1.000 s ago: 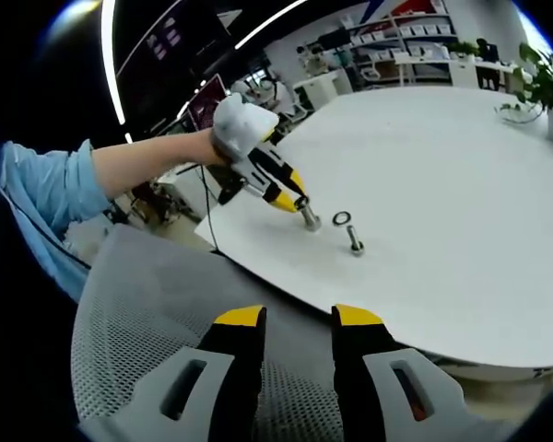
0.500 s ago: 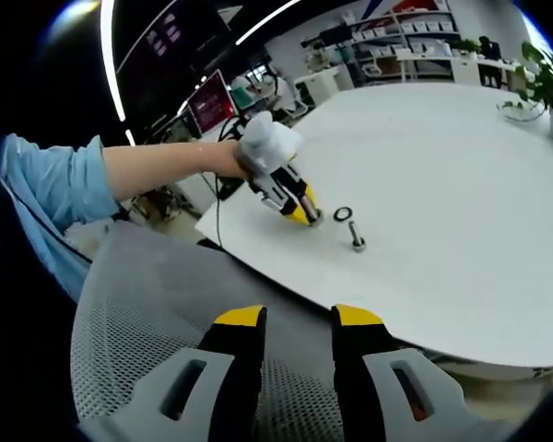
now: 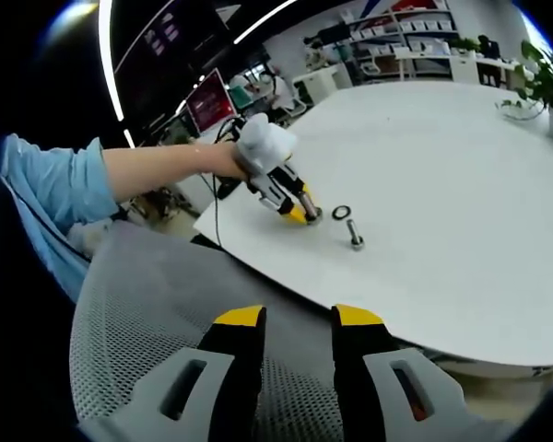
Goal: Place the washer onto the threaded stud by aligning its center hole with the stud, sliding it down to the base, and recovering from edge contact or off-axis alignment until the washer reaches the visible bottom stop.
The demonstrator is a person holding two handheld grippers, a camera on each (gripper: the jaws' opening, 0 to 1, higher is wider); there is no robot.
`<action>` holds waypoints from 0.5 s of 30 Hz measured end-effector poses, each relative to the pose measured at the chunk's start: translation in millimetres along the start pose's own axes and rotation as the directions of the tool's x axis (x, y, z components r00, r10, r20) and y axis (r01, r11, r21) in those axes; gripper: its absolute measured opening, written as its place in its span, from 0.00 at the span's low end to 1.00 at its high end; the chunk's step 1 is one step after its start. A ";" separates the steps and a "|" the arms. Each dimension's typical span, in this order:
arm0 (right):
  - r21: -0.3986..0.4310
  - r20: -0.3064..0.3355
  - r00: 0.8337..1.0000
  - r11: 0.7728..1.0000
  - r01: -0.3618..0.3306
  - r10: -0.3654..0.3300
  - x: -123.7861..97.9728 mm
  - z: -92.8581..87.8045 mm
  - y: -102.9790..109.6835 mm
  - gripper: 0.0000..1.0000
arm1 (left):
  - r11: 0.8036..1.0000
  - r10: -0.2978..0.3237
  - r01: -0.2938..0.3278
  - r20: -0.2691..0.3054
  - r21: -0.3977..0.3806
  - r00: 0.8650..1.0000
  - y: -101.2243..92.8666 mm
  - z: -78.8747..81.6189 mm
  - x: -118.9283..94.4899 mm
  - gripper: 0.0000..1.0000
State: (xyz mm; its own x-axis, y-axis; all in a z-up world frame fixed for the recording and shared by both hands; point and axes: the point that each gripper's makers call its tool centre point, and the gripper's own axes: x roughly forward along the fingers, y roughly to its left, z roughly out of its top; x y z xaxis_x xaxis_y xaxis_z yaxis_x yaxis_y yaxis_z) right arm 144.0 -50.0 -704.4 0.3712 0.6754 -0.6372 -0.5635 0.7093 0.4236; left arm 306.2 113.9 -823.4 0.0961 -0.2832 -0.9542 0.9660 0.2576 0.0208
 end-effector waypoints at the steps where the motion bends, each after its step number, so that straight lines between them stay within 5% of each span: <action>1: 0.000 0.000 1.000 1.000 0.000 0.000 -0.1 0.0 0.0 0.31 | 1.000 0.007 -0.007 0.006 -0.003 1.000 2.8 0.1 -1.4 0.28; 15: 0.003 0.009 1.000 1.000 0.004 -0.004 -0.4 1.1 -0.5 0.31 | 0.998 0.050 -0.045 0.123 -0.048 0.991 12.1 20.0 -45.5 0.39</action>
State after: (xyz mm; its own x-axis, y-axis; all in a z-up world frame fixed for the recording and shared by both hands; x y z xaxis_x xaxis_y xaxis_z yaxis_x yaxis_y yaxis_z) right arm 145.0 -50.4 -703.6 0.3801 0.6744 -0.6330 -0.5600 0.7125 0.4228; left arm 318.3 111.5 -773.8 0.1735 -0.3811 -0.9081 0.9482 0.3139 0.0494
